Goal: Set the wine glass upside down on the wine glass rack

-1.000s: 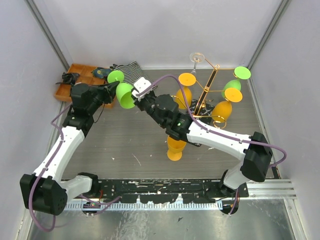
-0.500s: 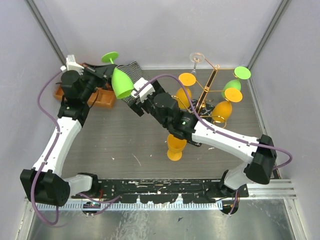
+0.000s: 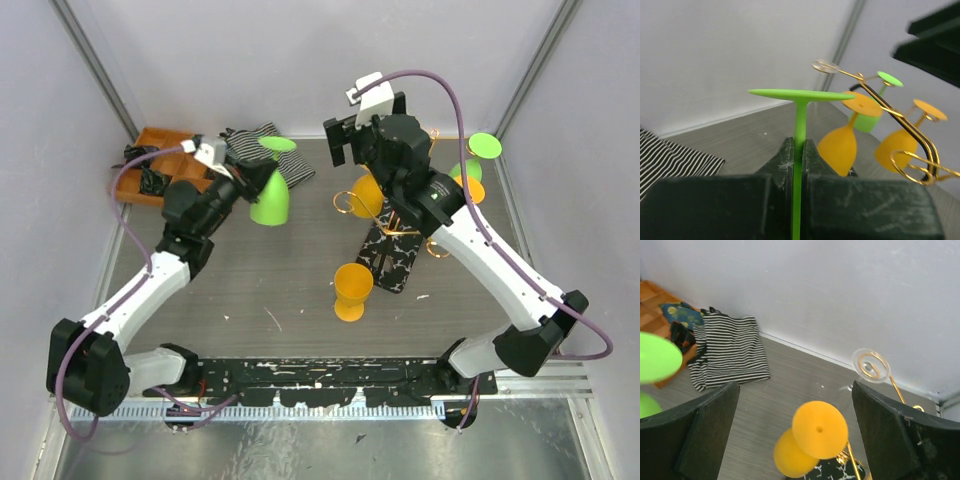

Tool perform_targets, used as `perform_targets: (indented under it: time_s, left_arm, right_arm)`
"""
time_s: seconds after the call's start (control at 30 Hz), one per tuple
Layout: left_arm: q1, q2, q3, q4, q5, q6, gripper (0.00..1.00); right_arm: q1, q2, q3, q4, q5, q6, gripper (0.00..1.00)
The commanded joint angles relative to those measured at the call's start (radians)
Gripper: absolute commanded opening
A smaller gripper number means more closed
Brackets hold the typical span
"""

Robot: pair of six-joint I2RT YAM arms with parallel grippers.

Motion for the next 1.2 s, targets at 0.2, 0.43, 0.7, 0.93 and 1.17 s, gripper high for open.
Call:
perform_targets:
  time_s: [0.2, 0.43, 0.7, 0.93, 1.17]
  left_arm:
    - [-0.256, 0.005, -0.148, 0.386, 0.005, 0.328, 0.0]
    - [-0.356, -0.016, -0.243, 0.431, -0.024, 0.343, 0.0]
    - [-0.455, -0.029, -0.265, 0.44, -0.037, 0.392, 0.0]
    - [-0.475, 0.054, -0.226, 0.486, -0.024, 0.388, 0.0]
    - [-0.476, 0.17, -0.183, 0.566, -0.02, 0.373, 0.0]
  right_arm:
    - [-0.142, -0.103, 0.024, -0.09, 0.006, 0.036, 1.0]
    - [-0.187, -0.097, 0.049, -0.106, -0.01, 0.029, 1.0]
    - [-0.198, -0.064, 0.056, -0.106, -0.041, 0.026, 1.0]
    - [-0.202, -0.065, 0.049, -0.106, -0.048, 0.033, 1.0]
    - [-0.207, -0.077, 0.035, -0.106, -0.038, 0.024, 1.0]
